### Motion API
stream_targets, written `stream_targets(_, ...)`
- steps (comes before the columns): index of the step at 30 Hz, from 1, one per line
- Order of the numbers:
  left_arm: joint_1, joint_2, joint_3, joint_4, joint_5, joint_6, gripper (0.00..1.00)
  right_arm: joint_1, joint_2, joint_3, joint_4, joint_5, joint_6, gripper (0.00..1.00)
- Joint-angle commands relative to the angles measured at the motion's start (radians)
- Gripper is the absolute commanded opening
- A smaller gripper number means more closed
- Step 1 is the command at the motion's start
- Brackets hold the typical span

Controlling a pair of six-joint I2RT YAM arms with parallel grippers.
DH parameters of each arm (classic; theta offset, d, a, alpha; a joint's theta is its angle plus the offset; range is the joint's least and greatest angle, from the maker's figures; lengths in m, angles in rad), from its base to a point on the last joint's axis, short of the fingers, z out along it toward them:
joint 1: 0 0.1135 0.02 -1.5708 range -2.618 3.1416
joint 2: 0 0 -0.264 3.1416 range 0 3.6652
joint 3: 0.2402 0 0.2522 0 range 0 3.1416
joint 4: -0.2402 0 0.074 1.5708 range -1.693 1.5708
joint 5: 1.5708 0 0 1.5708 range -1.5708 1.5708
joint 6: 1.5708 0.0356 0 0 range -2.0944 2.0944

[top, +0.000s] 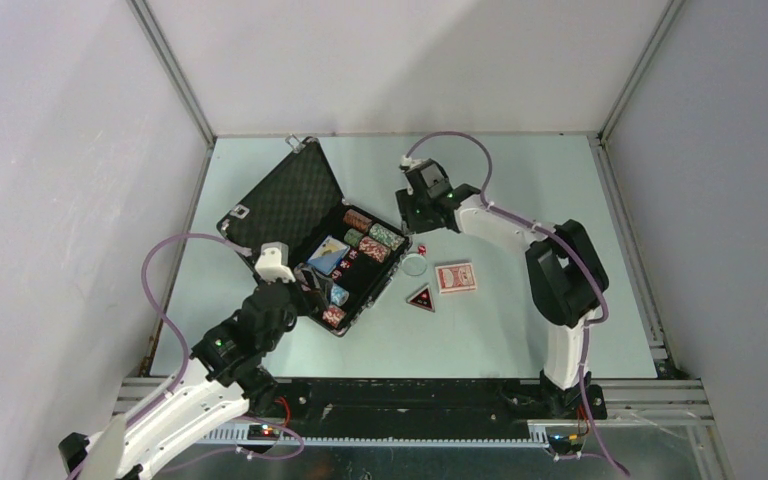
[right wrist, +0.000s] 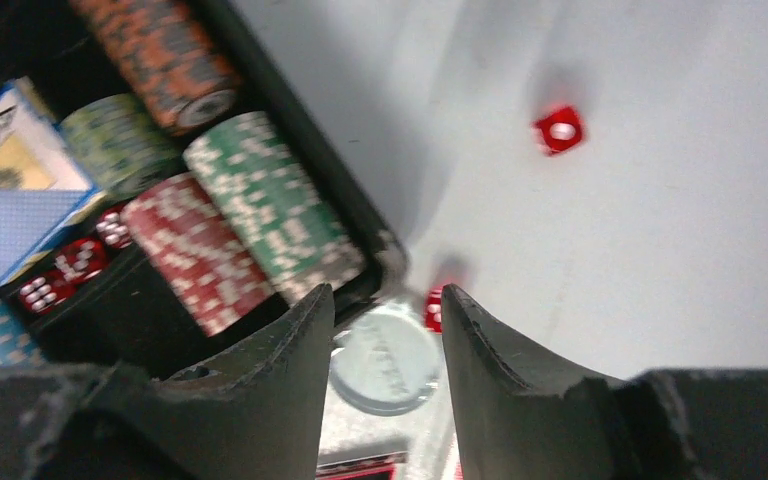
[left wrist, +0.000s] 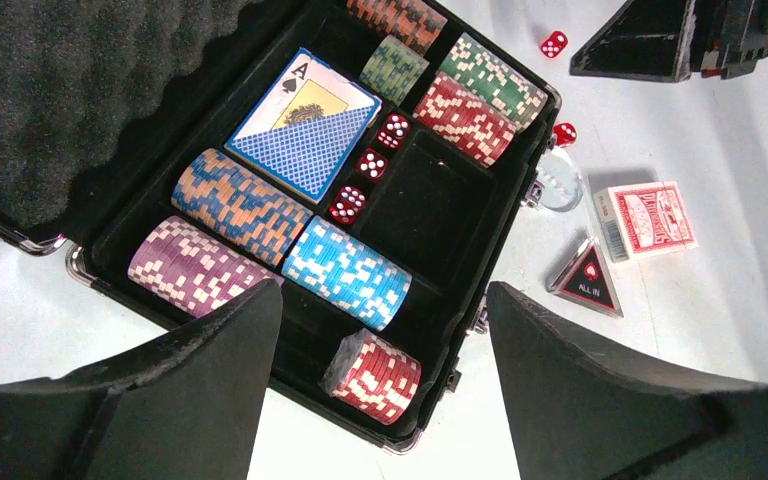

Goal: Pack up texas hold em set

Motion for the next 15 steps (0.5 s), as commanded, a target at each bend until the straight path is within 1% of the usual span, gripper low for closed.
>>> stream_targets(1, -0.003, -0.005, -0.009, 0.025, -0.024, -0.003, 0.82, -0.037, -0.031, -0.008, -0.051, 0.058, 0.020, 0.47)
stream_targets(8, -0.002, 0.009, -0.002, 0.030, -0.019, -0.002, 0.82, -0.042, -0.029, -0.070, -0.035, 0.017, -0.047, 0.47)
stream_targets(15, -0.002, 0.006, -0.006, 0.032, -0.018, -0.007, 0.81, -0.042, 0.021, -0.073, -0.022, 0.020, -0.012, 0.44)
